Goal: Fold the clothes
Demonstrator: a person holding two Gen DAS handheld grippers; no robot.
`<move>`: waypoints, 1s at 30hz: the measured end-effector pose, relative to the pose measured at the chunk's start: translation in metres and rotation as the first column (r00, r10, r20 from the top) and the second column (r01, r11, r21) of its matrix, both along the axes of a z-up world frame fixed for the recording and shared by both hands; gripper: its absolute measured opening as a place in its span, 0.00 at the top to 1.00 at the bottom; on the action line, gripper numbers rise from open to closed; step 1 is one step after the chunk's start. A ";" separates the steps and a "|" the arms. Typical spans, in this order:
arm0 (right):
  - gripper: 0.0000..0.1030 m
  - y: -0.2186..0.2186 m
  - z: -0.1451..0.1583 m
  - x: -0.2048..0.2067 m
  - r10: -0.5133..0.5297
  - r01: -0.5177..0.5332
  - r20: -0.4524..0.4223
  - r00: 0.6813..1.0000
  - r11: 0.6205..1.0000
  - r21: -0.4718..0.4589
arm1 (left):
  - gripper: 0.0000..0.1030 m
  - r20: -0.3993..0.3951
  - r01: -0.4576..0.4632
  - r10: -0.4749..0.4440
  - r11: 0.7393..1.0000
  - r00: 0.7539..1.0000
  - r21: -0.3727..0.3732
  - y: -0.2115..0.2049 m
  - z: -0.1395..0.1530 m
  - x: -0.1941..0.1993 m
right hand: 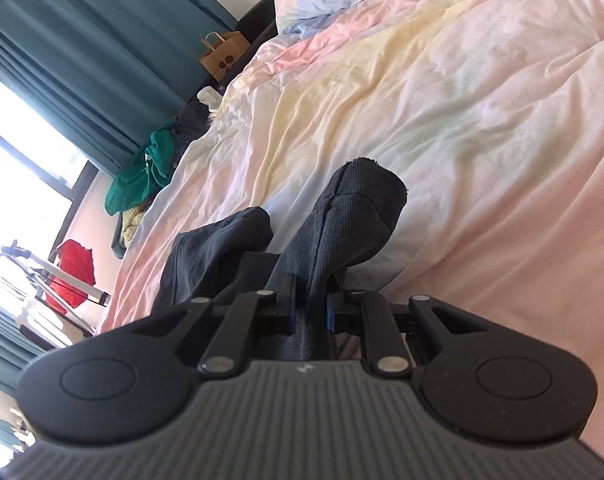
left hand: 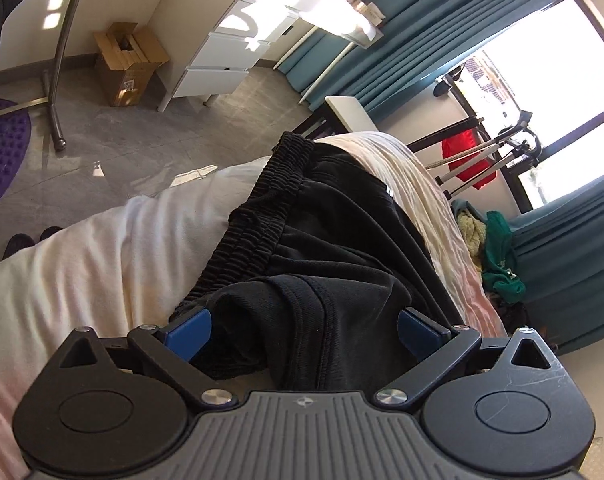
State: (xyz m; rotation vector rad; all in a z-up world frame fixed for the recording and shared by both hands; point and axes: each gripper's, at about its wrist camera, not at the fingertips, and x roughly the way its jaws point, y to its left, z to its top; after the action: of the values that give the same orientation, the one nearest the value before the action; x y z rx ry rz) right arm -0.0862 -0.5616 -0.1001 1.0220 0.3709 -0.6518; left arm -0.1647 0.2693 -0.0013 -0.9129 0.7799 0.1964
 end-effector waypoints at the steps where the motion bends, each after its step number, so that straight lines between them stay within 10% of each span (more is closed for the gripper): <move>1: 0.84 0.000 -0.001 0.000 -0.002 0.002 0.002 1.000 1.000 0.005 | 0.03 -0.037 -0.011 0.010 1.000 0.999 -0.023 0.001 -0.007 0.000; 8: 0.84 -0.002 -0.005 -0.001 -0.007 0.008 -0.008 1.000 1.000 0.029 | 0.11 -0.178 -0.125 0.074 0.947 0.981 -0.297 0.000 -0.056 0.002; 13: 0.84 -0.003 -0.006 0.000 -0.006 0.006 -0.012 1.000 1.000 0.029 | 0.14 -0.127 -0.100 0.064 0.948 0.990 -0.303 -0.015 -0.057 0.018; 16: 0.84 -0.002 -0.007 0.001 -0.006 0.006 -0.017 1.000 1.000 0.024 | 0.44 -0.131 -0.118 0.080 0.941 0.988 -0.316 -0.021 -0.067 0.026; 21: 0.84 -0.001 -0.004 0.000 -0.009 0.009 0.015 1.000 1.000 0.009 | 0.51 -0.137 -0.147 0.106 0.930 0.985 -0.338 -0.030 -0.086 0.038; 24: 0.84 0.001 0.001 -0.002 -0.015 0.016 0.041 0.999 1.000 -0.008 | 0.78 -0.138 -0.163 0.121 0.922 0.983 -0.351 -0.035 -0.095 0.044; 30: 0.86 0.008 0.015 -0.014 -0.050 0.055 0.114 0.992 0.998 -0.042 | 0.91 0.029 -0.130 0.149 0.933 0.988 -0.336 -0.037 -0.058 0.017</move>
State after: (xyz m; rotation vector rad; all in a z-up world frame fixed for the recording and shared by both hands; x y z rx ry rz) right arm -0.1006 -0.5541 -0.0855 1.0240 0.2296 -0.6439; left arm -0.1474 0.2326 -0.0590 -1.2924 0.7096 0.1658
